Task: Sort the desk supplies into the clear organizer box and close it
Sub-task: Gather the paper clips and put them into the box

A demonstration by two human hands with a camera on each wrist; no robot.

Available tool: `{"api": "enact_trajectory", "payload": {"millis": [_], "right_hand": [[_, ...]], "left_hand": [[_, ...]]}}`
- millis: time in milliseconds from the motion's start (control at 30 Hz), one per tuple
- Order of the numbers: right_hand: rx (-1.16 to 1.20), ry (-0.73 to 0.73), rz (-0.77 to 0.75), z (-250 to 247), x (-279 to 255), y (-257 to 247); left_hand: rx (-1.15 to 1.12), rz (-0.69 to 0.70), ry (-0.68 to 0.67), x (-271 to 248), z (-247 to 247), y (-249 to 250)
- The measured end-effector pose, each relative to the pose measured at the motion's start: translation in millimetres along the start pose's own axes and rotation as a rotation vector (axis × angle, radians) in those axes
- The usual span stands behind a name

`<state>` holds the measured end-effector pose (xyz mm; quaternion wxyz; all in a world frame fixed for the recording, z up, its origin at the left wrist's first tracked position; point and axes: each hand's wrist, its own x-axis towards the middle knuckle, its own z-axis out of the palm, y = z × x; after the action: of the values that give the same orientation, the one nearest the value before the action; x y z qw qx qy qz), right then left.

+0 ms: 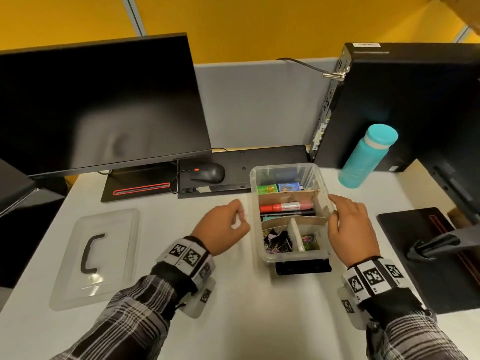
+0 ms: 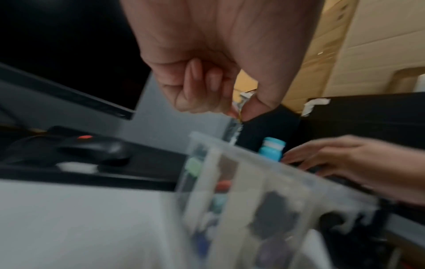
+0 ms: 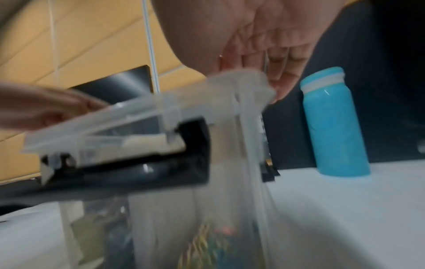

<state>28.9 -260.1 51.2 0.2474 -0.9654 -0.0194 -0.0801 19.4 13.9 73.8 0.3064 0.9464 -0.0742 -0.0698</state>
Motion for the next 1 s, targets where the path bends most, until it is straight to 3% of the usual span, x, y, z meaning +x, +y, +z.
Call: {"api": "enact_trajectory", "payload": {"millis": [133,267,467,667,833,933,1000], "right_hand": [[0.291,-0.088,0.161,17,-5,16],[0.523,-0.031,0.196,23,-5,20],[0.557,-0.060,0.256,24,-3,21],[0.563,-0.047,0.234,29,-4,24],[0.533,-0.050,0.222,27,-3,23],[0.470,-0.066,0.196,24,-4,23],[0.421,-0.090,0.176,24,-4,24]], "left_hand": [[0.113,0.172,-0.110,19,17,74],[0.237,0.234,-0.249,43,54,122],[0.321,0.094,-0.395,64,93,134],[0.392,0.108,-0.484,57,100,132],[0.217,0.230,-0.371,51,87,125],[-0.113,0.142,-0.251,46,72,109],[-0.260,0.123,-0.090,42,59,89]]}}
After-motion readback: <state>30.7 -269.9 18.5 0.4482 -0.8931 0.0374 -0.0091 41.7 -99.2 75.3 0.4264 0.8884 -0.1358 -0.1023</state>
